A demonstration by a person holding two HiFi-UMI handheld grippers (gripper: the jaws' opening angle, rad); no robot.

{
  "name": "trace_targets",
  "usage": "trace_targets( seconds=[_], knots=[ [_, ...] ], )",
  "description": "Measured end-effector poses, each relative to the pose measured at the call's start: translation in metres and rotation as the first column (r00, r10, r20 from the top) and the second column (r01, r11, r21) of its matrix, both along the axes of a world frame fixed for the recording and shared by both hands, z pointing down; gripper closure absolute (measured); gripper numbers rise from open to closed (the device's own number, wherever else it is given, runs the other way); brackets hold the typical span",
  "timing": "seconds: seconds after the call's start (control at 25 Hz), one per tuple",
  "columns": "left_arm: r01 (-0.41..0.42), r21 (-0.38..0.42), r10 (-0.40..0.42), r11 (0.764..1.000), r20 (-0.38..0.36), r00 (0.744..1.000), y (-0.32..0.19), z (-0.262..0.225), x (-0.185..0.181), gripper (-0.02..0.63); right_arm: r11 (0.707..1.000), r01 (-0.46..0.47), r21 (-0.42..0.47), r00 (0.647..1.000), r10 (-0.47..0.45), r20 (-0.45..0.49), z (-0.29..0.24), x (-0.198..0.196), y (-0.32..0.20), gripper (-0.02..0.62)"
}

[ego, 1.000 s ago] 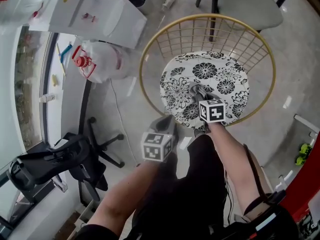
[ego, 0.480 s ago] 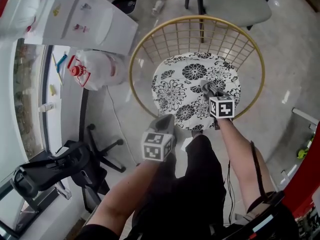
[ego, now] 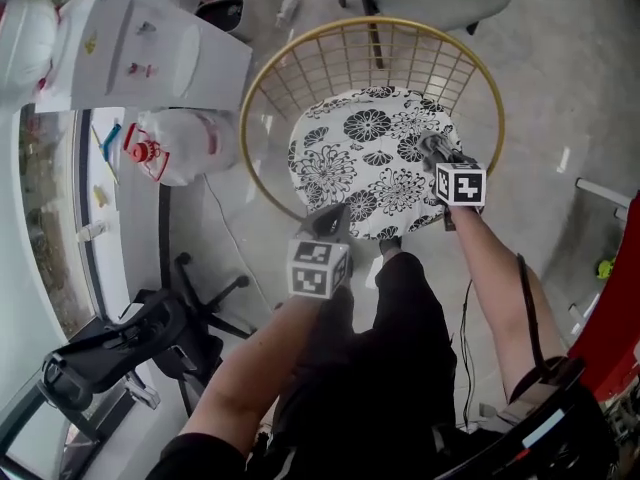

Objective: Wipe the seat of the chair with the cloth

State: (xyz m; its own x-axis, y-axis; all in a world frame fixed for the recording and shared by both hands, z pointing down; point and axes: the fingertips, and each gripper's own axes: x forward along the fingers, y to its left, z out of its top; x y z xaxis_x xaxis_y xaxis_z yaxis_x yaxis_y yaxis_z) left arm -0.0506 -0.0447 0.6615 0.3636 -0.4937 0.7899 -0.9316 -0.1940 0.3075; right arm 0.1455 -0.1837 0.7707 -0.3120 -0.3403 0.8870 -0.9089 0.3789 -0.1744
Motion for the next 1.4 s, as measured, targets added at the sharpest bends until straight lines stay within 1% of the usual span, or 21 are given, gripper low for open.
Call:
trace_targets(
  seconds=[0.08,0.16,0.28,0.36,0.44,0.6,0.76,0.88,0.96,1.12,1.32,1.4],
  knots=[
    [-0.019,0.005,0.019,1.000,0.008,1.000,-0.004,-0.004,0.001,0.598,1.000,-0.020,0.014,1.000,0.020,-0.014,-0.010,0.010,-0.001,0.572],
    [-0.003,0.013,0.003,1.000,0.001,1.000,-0.006,-0.011,0.000,0.598,0.999,-0.024,0.037,0.999,0.025,-0.021,-0.023,0.013,-0.002,0.572],
    [0.026,0.023,-0.026,0.999,-0.008,1.000,-0.007,-0.019,-0.005,0.600,0.997,-0.011,0.078,1.000,0.010,0.015,-0.043,-0.002,-0.008,0.573],
    [0.040,0.028,-0.040,0.999,-0.004,0.999,-0.006,-0.022,-0.012,0.598,0.995,0.016,0.095,0.998,-0.023,0.066,-0.054,-0.031,-0.009,0.572],
    [0.068,0.025,-0.068,0.997,0.003,0.998,0.000,-0.023,-0.022,0.600,0.993,0.061,0.105,0.989,-0.075,0.130,-0.062,-0.071,-0.008,0.572],
    [0.152,0.010,-0.152,0.988,0.014,0.988,0.014,-0.018,-0.050,0.598,0.977,0.177,0.122,0.946,-0.203,0.254,-0.070,-0.158,0.002,0.573],
    [0.226,-0.009,-0.226,0.974,0.026,0.974,0.035,-0.012,-0.085,0.600,0.964,0.246,0.100,0.911,-0.265,0.316,-0.064,-0.228,0.023,0.572],
    [0.274,-0.020,-0.273,0.962,0.034,0.961,0.047,-0.006,-0.102,0.598,0.953,0.291,0.083,0.894,-0.301,0.330,-0.051,-0.262,0.033,0.572],
    [0.279,-0.026,-0.278,0.960,0.033,0.960,0.054,-0.004,-0.107,0.600,0.950,0.305,0.069,0.888,-0.310,0.339,-0.041,-0.276,0.037,0.572],
    [0.242,-0.017,-0.242,0.970,0.025,0.970,0.057,-0.001,-0.110,0.598,0.939,0.339,0.063,0.877,-0.339,0.340,-0.022,-0.293,0.040,0.572],
    [0.265,-0.021,-0.265,0.964,0.015,0.964,0.057,0.009,-0.113,0.600,0.945,0.326,0.040,0.892,-0.321,0.317,0.002,-0.284,0.030,0.572],
    [0.259,-0.028,-0.258,0.966,0.012,0.966,0.055,0.013,-0.110,0.598,0.945,0.323,0.040,0.896,-0.320,0.308,0.007,-0.276,0.024,0.572]
  ],
)
